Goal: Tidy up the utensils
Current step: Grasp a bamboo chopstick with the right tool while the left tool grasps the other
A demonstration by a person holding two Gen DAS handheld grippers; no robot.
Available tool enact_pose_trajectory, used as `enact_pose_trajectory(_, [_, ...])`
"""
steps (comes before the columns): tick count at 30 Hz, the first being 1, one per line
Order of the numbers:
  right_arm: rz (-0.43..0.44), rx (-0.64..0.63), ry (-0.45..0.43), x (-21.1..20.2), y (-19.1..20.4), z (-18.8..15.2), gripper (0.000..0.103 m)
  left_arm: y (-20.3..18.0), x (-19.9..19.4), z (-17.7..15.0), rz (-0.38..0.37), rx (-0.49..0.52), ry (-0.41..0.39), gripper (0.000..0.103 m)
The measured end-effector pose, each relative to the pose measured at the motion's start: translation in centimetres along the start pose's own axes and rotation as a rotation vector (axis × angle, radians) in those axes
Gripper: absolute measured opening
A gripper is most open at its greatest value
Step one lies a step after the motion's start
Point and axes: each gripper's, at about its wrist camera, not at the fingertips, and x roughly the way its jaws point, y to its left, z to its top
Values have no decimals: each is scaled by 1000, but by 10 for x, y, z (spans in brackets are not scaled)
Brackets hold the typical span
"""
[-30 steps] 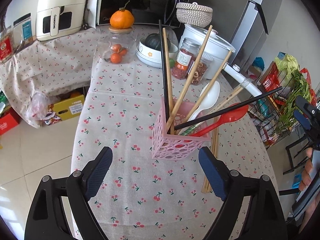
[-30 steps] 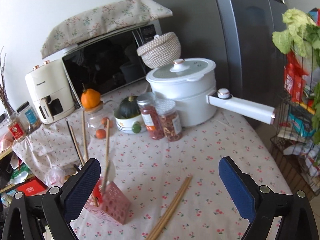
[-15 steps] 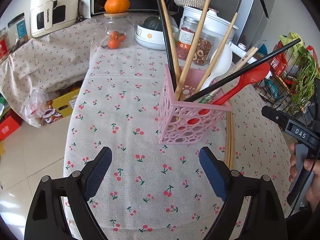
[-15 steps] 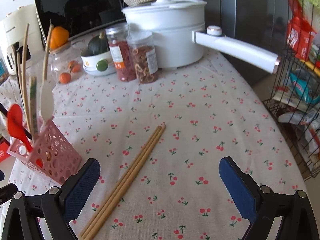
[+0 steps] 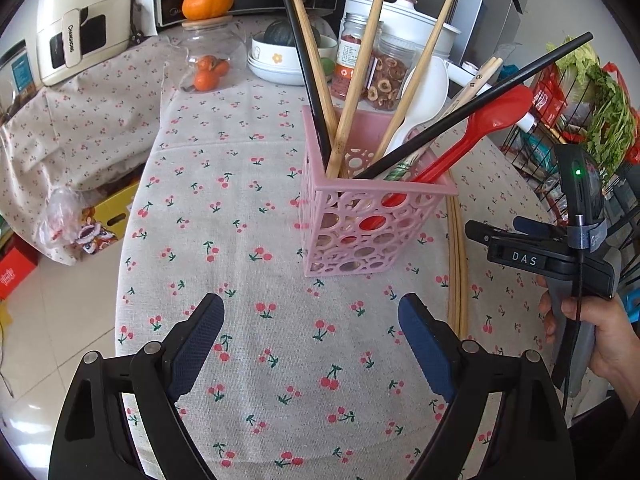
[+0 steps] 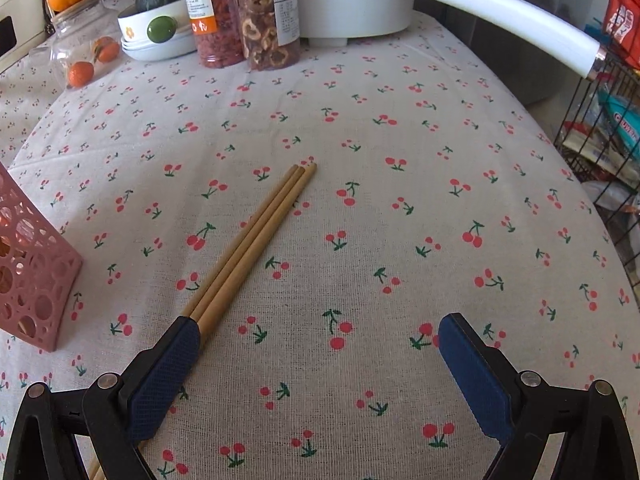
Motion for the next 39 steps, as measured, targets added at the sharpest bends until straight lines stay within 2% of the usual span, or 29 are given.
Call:
enact_pose_trajectory(11, [4, 7, 30, 5, 6, 2, 99, -2, -3, -3, -4, 10, 3, 91])
enact_pose_trajectory(18, [-30, 44, 71, 7, 0, 4, 99, -1, -3, -3, -6, 9, 7, 91])
enact_pose_trajectory(21, [-83, 54, 120, 13, -2, 4, 99, -2, -3, -3, -9, 8, 9, 91])
enact_pose_trajectory(30, [1, 164, 118, 11, -5, 13, 99, -1, -3, -3, -13, 8, 10, 91])
enact_pose_trajectory(39, [-37, 115, 121, 15, 8, 11, 99, 0, -4, -2, -16, 5, 9, 91])
